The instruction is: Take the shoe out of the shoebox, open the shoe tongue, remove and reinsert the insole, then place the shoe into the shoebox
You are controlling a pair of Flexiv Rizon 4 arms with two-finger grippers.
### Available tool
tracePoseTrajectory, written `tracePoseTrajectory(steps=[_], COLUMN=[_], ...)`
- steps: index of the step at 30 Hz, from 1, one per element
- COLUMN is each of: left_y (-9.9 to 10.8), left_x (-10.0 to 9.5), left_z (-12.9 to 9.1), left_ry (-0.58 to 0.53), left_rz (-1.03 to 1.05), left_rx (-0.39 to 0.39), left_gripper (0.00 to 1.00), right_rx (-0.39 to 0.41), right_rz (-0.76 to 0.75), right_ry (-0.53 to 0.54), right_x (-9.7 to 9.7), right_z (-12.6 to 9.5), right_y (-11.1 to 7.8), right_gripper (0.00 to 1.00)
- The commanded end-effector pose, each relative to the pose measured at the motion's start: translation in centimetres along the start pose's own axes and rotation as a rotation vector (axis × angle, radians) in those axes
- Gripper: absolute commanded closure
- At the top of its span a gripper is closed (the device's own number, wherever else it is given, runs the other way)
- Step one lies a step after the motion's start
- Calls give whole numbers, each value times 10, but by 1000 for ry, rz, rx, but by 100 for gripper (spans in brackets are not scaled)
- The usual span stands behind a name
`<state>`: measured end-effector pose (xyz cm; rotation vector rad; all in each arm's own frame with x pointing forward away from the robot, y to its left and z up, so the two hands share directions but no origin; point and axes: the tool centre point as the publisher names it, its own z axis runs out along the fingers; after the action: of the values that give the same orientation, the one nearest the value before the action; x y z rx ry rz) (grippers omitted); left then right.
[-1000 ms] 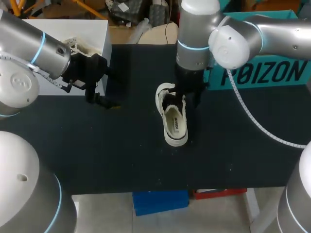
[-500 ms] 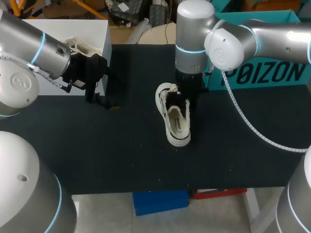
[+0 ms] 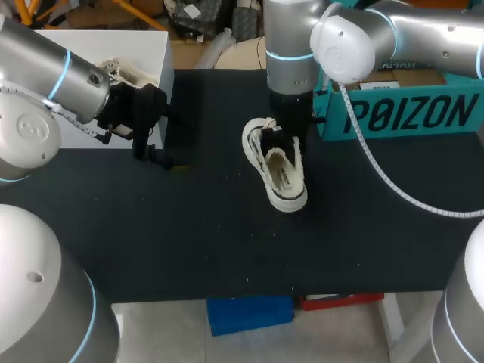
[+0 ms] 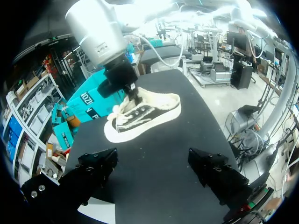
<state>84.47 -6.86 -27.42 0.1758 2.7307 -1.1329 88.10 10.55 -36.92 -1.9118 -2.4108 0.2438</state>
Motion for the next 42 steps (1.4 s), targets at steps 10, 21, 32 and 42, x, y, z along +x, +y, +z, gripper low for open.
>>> tracePoseTrajectory(steps=[10,21,32,42], left_y=[0,0,0,0], left_x=[1,1,1,1], left_z=[0,0,0,0], left_ry=[-4,-4,-4,-4], left_rz=[0,0,0,0], left_rx=[-3,-3,-3,-3], left_gripper=[0,0,0,0], right_rx=[-113,-54,-12,8], right_rz=[-1005,-1138,-1119,-1136], right_ry=[-273,-245,-266,-286], right_x=[-63,-65,-80,-171], right_z=[-207,-216,-209,-191], right_y=[-14,-15,-13,41], right_gripper=[100,100,100,100])
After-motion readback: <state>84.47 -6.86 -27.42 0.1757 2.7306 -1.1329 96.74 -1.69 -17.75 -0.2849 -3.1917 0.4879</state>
